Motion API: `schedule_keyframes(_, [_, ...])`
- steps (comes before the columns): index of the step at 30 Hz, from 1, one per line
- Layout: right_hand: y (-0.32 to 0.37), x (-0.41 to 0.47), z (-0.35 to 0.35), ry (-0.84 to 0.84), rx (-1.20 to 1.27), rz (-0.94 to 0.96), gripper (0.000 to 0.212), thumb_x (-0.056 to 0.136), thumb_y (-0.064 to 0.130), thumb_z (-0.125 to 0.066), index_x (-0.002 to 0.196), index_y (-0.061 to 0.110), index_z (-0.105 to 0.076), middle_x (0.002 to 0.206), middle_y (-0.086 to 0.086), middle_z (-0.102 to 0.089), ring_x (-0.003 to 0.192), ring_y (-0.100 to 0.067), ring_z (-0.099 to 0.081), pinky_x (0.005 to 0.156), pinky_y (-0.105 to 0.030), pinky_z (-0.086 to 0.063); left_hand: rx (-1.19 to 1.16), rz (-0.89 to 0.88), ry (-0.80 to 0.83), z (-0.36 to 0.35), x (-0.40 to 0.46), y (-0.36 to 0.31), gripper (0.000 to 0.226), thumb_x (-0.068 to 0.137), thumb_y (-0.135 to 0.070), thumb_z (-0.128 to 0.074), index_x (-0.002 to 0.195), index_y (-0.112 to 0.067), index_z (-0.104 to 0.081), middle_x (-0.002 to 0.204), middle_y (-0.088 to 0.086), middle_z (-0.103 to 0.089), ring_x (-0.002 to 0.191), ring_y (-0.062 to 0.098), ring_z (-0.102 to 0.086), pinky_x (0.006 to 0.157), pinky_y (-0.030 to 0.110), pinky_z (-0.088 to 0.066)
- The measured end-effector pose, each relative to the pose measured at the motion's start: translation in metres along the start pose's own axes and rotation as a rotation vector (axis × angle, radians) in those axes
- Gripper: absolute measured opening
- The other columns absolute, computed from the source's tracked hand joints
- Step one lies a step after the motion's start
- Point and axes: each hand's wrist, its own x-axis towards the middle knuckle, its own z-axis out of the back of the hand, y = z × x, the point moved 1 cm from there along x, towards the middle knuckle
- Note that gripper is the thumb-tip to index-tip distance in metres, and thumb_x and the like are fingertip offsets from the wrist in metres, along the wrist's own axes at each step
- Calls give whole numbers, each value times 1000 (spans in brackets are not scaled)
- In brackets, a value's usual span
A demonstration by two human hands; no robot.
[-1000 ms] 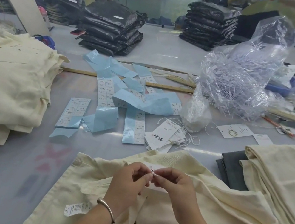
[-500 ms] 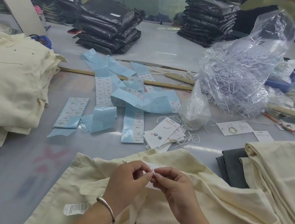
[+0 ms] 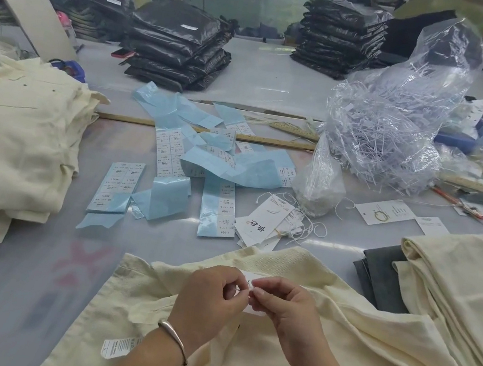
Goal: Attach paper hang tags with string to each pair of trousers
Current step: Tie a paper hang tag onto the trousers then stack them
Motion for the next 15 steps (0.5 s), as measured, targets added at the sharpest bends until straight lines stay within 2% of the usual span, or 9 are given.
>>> schedule_keyframes(3, [5, -1, 1, -14, -174, 111, 13, 74, -15, -69, 80, -4, -71, 69, -15, -69, 64, -22, -64, 64, -25, -53, 67, -47, 18, -1, 1, 0, 13, 73, -10, -70, 65, -18, -63, 50, -10, -42, 54, 7, -43, 56, 20, -36])
schedule_keyframes(5, [8, -1, -1, -7, -295, 175, 21, 74, -21, -63, 78, -2, -70, 68, -11, -69, 65, -21, -65, 64, -24, -53, 126, -80, 53, -1, 1, 1, 12, 74, -11, -68, 66, -19, -63, 52, -12, -45, 57, 6, -45, 55, 16, -33])
schedule_keyframes(8, [13, -1, -2, 45, -369, 215, 23, 75, -22, -62, 83, 0, -67, 66, -7, -67, 64, -19, -63, 65, -25, -53, 140, -105, 111, -1, 3, 4, 11, 79, -16, -71, 71, -20, -65, 51, -13, -44, 57, 5, -45, 56, 15, -33])
schedule_keyframes(11, [17, -1, 1, 104, -313, 191, 24, 75, -16, -69, 94, -2, -63, 67, -10, -65, 63, -21, -60, 64, -27, -52, -76, 21, 178, 1, 7, 11, 12, 79, -17, -78, 72, -16, -68, 53, -12, -48, 54, 3, -42, 56, 15, -35])
schedule_keyframes(15, [19, -2, 0, 145, -262, 120, 36, 65, -3, -72, 99, -1, -61, 69, -14, -64, 62, -24, -60, 64, -29, -51, -371, 260, 290, 2, 11, 18, 16, 75, -7, -81, 72, -8, -66, 59, -4, -59, 52, 6, -48, 50, 17, -39])
